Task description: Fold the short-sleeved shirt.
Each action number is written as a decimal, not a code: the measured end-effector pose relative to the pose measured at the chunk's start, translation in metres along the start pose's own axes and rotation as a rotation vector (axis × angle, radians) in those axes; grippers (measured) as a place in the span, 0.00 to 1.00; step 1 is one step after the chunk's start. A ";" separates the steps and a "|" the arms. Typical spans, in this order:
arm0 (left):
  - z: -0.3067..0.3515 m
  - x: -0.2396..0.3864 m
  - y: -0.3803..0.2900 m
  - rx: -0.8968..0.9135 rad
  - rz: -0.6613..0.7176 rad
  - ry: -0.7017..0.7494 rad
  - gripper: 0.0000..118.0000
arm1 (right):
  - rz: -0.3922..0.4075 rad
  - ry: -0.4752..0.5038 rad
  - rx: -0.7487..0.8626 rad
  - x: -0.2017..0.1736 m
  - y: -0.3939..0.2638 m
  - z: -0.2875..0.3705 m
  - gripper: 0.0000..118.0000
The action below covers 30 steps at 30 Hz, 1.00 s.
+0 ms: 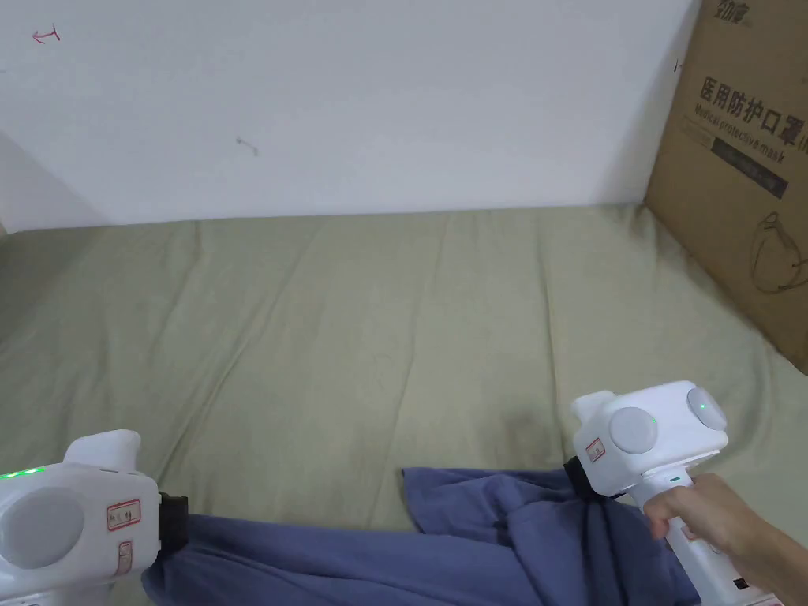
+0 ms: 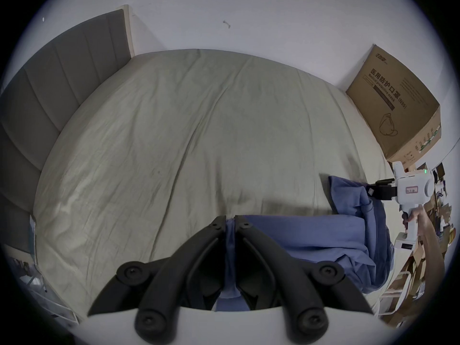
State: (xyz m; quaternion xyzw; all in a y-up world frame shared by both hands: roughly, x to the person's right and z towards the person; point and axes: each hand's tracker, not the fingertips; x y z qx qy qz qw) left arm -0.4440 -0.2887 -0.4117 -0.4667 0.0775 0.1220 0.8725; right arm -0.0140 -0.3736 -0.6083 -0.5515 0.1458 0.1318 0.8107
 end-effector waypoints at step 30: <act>0.285 -0.011 0.068 0.534 -0.064 0.115 0.04 | -0.351 0.123 0.746 0.049 -0.060 0.437 0.02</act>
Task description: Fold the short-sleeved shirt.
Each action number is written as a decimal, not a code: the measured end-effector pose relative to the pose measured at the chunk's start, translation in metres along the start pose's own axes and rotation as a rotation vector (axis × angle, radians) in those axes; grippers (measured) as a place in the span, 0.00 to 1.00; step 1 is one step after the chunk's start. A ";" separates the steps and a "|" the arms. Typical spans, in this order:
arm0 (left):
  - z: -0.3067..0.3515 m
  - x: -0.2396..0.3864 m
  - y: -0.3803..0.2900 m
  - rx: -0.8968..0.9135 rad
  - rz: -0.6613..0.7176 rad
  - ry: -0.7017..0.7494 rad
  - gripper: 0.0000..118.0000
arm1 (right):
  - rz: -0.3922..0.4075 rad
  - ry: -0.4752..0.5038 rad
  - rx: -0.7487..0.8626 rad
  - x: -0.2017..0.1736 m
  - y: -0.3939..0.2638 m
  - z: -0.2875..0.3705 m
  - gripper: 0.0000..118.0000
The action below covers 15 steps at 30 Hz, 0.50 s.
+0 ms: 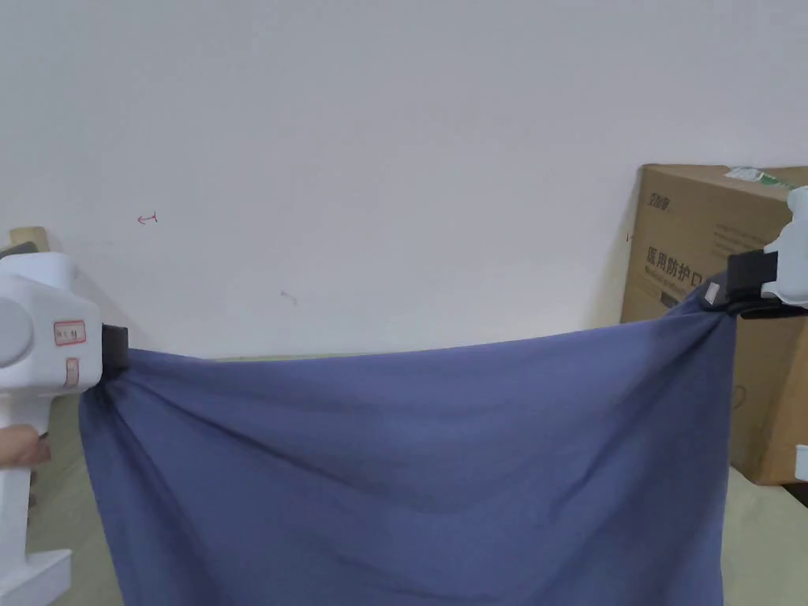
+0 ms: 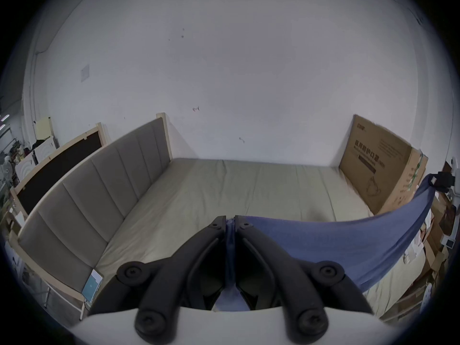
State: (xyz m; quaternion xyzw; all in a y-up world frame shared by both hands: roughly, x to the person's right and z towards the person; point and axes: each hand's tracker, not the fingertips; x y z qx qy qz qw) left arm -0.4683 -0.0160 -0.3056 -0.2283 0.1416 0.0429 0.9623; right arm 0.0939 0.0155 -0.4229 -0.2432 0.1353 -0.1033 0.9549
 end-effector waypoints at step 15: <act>-0.060 -0.021 0.206 0.178 0.014 0.114 0.04 | -0.107 0.017 0.155 -0.070 0.183 -0.070 0.02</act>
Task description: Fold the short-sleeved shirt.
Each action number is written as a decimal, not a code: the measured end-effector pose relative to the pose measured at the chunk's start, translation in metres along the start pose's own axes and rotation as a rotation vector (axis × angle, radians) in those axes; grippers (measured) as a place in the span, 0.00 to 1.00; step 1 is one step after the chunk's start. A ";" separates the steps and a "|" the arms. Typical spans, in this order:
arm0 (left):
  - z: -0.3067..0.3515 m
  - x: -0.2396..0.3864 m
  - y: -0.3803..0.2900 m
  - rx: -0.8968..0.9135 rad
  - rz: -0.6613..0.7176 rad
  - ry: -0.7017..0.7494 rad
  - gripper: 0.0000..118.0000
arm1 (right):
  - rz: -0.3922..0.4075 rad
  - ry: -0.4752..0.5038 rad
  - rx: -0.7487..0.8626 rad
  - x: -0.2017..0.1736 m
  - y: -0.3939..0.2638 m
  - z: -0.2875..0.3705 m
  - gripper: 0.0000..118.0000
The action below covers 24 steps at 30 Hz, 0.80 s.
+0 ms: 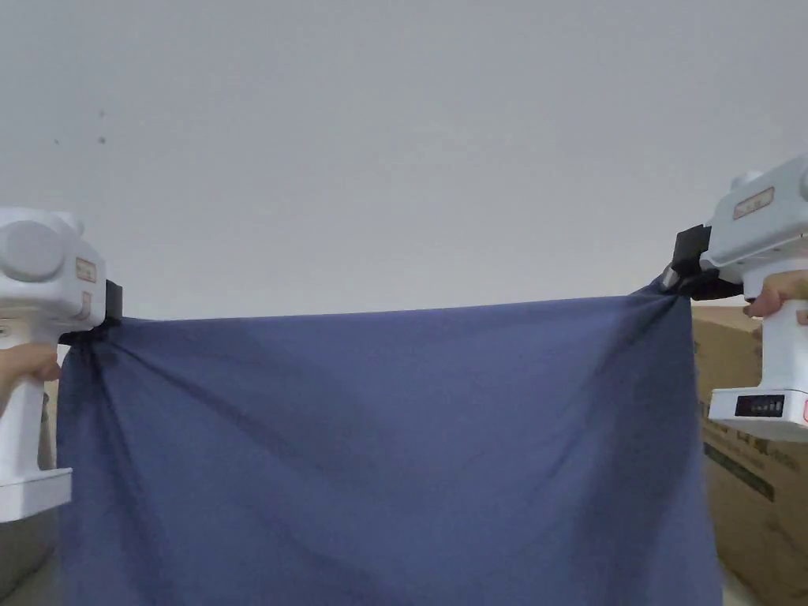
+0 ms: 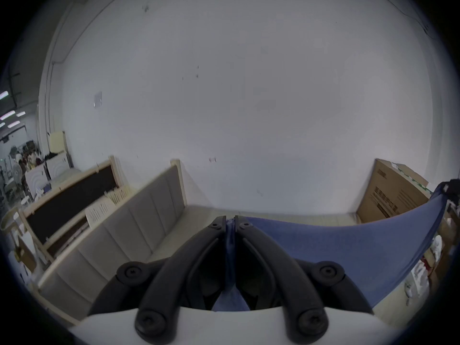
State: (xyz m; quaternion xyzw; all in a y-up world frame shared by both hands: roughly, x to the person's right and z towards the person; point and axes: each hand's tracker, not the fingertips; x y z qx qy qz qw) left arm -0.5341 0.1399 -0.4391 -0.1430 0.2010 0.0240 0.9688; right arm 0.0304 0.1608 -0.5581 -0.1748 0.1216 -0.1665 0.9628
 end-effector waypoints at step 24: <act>-0.191 0.032 -0.092 -0.121 -0.021 0.073 0.04 | 0.063 -0.122 -0.171 0.017 -0.073 -0.171 0.02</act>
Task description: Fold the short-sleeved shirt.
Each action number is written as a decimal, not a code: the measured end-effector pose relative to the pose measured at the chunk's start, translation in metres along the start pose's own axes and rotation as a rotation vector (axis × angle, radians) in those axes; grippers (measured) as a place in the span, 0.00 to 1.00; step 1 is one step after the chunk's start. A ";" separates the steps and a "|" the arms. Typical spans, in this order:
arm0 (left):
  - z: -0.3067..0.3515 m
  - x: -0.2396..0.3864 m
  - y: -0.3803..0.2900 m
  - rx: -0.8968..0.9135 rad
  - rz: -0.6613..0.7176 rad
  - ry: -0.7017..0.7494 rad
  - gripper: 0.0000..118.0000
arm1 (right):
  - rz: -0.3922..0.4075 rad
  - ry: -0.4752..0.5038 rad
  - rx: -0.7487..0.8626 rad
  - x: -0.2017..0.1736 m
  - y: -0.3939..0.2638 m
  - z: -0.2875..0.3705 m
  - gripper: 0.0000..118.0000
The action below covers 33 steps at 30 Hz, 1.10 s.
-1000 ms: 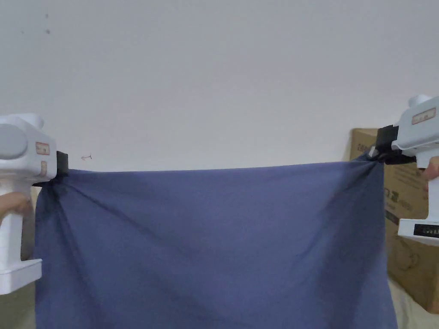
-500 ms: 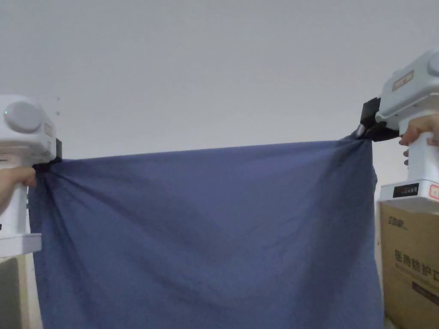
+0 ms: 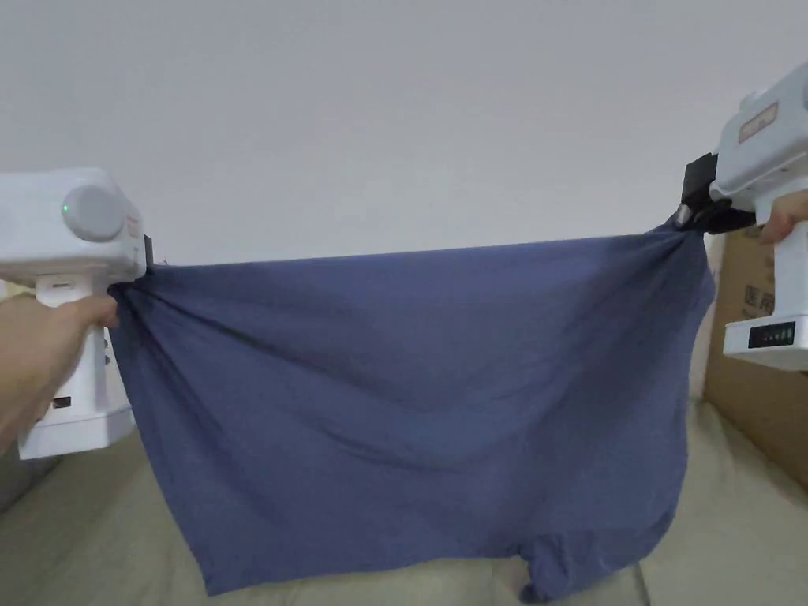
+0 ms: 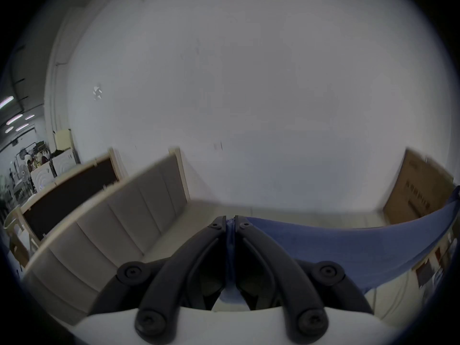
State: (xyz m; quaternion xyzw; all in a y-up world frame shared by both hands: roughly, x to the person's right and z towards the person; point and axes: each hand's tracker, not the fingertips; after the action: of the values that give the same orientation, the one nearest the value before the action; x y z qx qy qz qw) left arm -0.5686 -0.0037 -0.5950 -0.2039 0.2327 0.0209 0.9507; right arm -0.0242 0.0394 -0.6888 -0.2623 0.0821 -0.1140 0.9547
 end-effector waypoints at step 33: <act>0.195 -0.081 -0.377 -0.404 -0.196 -0.088 0.04 | 0.040 -0.056 -0.456 0.114 -0.419 0.148 0.02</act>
State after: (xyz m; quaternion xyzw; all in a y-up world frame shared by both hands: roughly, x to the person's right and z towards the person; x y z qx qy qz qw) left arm -0.5053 -0.2666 -0.2582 -0.4106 0.1610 -0.0167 0.8974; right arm 0.0442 -0.2688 -0.3564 -0.4728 0.0842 -0.0661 0.8747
